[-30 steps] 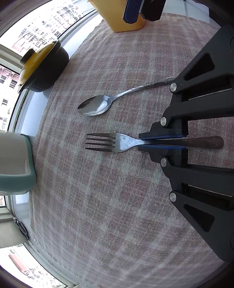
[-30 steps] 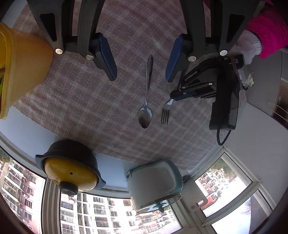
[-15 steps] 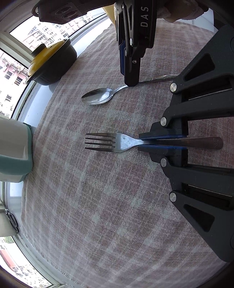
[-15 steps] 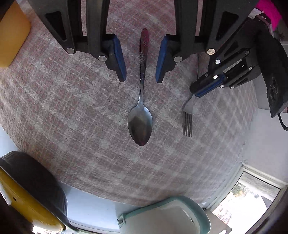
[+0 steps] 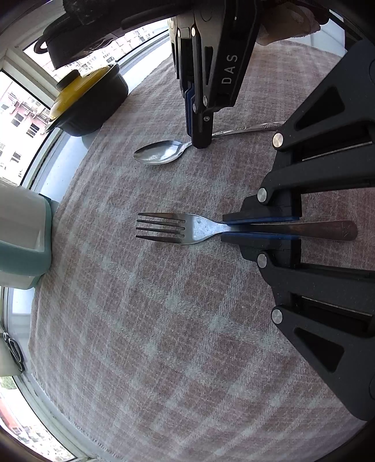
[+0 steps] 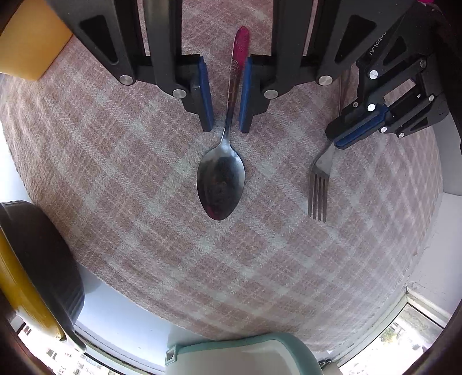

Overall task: Organize utensils
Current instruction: 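Grasp the metal fork with the left tool while the right tool grasps the metal spoon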

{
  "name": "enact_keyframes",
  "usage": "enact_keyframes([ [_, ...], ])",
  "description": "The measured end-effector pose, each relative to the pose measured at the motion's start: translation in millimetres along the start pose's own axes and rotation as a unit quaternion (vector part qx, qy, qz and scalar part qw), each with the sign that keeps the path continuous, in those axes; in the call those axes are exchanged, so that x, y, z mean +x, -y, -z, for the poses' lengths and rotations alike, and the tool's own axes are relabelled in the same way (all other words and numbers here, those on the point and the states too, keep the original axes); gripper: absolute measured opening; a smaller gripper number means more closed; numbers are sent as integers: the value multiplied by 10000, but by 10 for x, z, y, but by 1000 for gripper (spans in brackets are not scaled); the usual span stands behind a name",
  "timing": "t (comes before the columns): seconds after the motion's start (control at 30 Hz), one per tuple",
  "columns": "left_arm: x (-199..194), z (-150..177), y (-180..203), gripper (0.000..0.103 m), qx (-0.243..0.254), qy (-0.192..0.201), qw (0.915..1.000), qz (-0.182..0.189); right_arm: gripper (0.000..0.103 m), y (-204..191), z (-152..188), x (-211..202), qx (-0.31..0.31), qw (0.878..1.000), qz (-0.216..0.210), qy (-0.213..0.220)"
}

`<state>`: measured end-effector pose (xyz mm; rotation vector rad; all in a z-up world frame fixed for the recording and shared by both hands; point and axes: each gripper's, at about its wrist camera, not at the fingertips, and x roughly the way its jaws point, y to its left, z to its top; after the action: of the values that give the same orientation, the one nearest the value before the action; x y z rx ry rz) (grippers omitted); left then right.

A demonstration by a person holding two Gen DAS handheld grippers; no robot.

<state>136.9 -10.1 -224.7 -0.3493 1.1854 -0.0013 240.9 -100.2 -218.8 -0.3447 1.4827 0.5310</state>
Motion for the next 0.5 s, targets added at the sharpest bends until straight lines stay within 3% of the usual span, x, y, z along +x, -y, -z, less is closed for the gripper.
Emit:
enact_keyframes([
  [0.17, -11, -12, -41, 4, -126, -23, 9999, 111, 2, 188, 24, 1, 396, 9983, -426, 20],
  [0.5, -156, -6, -104, 3, -394, 140, 9985, 352, 2, 208, 165, -182, 501, 9955, -610, 517],
])
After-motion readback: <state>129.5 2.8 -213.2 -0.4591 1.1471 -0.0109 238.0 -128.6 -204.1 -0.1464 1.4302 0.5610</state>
